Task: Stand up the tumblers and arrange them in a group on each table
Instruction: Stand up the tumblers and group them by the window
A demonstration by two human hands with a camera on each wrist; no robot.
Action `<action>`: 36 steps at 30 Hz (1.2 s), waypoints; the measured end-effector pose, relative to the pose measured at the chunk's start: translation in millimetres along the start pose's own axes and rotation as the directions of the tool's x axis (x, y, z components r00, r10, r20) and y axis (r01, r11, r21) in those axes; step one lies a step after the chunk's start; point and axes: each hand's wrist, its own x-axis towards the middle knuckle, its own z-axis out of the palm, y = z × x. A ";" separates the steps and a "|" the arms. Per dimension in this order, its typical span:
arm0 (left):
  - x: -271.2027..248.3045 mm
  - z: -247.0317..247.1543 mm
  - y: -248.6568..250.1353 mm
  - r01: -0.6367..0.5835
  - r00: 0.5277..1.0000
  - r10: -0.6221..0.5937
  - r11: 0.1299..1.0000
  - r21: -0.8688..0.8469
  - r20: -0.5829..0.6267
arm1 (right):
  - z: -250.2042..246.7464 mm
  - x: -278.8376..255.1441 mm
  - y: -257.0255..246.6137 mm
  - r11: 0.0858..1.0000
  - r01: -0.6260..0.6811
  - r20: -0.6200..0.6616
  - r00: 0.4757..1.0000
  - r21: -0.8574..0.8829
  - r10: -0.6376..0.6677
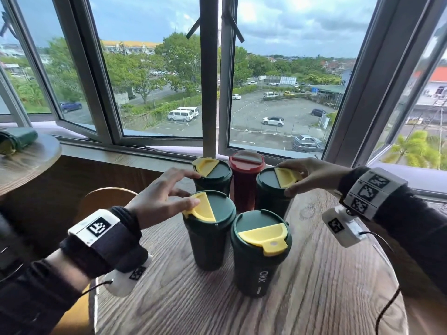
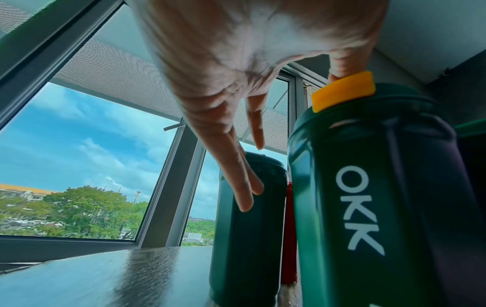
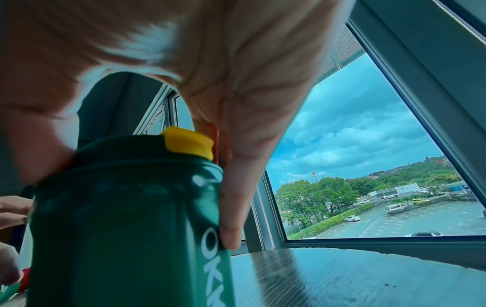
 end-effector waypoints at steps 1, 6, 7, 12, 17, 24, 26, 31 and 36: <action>-0.2 0.1 -0.4 -0.006 1.000 0.006 1.000 0.008 0.001 | 0.9 0.7 1.1 1.000 -0.010 0.000 1.000 0.011 0.010; -4.0 1.6 3.7 -0.008 1.000 0.007 0.999 0.052 0.021 | 0.7 -6.6 5.2 0.995 -0.028 -0.034 0.999 -0.098 0.024; -5.7 2.4 5.5 -0.013 0.999 0.011 0.997 0.070 0.039 | 1.8 -11.1 3.2 0.984 -0.016 -0.053 0.999 -0.177 0.007; -13.2 10.1 14.8 -0.072 0.994 0.060 0.988 0.137 0.092 | 22.8 -43.1 -16.7 0.924 0.229 -0.153 0.946 -0.304 -0.285; -18.6 12.5 19.3 -0.077 0.992 0.064 0.990 0.119 0.106 | 54.9 -70.7 -28.9 0.828 0.393 -0.137 0.868 -0.401 -0.478; -17.4 14.9 20.2 -0.093 0.990 0.075 0.983 0.157 0.120 | 98.9 -79.3 -23.5 0.800 0.380 0.032 0.910 -0.465 -0.414; -17.2 16.8 21.1 -0.117 0.990 0.098 0.974 0.192 0.106 | 102.7 -79.2 -19.9 0.802 0.381 -0.009 0.901 -0.461 -0.433; -17.0 21.5 28.8 -0.124 0.991 0.105 0.961 0.248 0.088 | 96.8 -83.8 -18.9 0.828 0.357 -0.057 0.906 -0.432 -0.420; -15.2 29.3 39.0 -0.118 0.993 0.106 0.941 0.317 0.057 | 88.7 -81.6 -14.2 0.827 0.344 -0.057 0.911 -0.445 -0.409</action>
